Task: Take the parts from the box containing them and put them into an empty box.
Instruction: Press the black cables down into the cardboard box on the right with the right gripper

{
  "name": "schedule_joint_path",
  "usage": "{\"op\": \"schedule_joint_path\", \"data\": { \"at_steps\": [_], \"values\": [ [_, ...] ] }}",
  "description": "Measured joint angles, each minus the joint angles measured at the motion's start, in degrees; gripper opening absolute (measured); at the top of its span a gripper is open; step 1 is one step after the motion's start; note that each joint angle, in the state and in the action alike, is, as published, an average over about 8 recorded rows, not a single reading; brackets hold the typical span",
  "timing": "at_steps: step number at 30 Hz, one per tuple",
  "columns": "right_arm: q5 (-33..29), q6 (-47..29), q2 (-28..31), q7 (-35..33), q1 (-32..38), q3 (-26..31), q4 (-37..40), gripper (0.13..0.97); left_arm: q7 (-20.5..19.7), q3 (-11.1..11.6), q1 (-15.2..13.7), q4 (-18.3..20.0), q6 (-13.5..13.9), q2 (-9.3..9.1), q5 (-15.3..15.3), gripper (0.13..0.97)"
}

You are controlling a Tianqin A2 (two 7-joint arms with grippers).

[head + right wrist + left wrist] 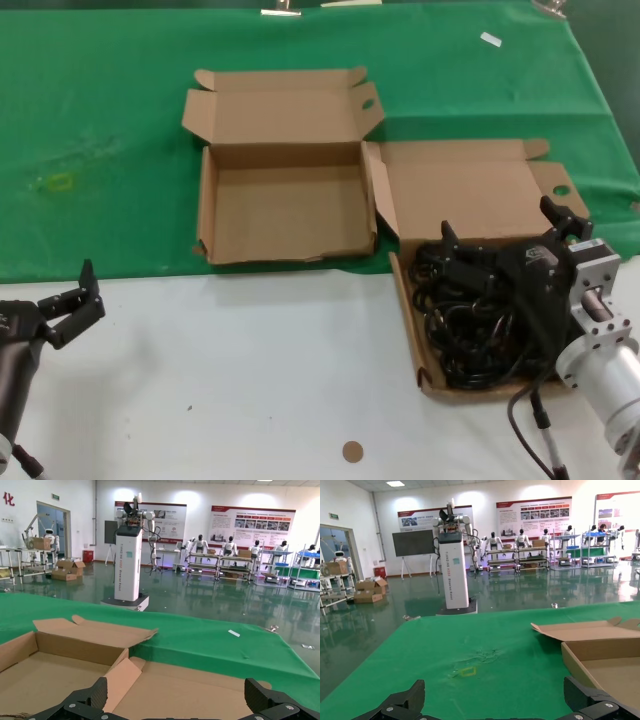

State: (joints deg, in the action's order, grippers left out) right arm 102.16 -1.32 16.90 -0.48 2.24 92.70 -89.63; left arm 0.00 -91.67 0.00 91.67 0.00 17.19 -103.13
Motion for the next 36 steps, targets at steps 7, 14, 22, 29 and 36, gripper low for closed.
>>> {"op": "schedule_joint_path", "data": {
  "at_steps": [7,14,22,29,36],
  "values": [
    [0.0,0.0,0.0,0.0,0.0,0.0,0.0,0.966,0.0,0.0,0.0,0.0,0.0,0.00,0.0,0.966],
    [0.0,0.0,0.0,0.0,0.0,0.0,0.0,0.966,0.0,0.0,0.0,0.0,0.0,0.00,0.0,0.966],
    [0.0,0.0,0.0,0.0,0.0,0.0,0.0,0.966,0.0,0.0,0.0,0.0,0.0,0.00,0.0,0.966],
    [0.0,0.0,0.0,0.0,0.0,0.0,0.0,0.966,0.0,0.0,0.0,0.0,0.0,0.00,0.0,0.965],
    [0.0,0.0,0.0,0.0,0.0,0.0,0.0,0.966,0.0,0.0,0.0,0.0,0.0,0.00,0.0,0.956]
  ]
}}
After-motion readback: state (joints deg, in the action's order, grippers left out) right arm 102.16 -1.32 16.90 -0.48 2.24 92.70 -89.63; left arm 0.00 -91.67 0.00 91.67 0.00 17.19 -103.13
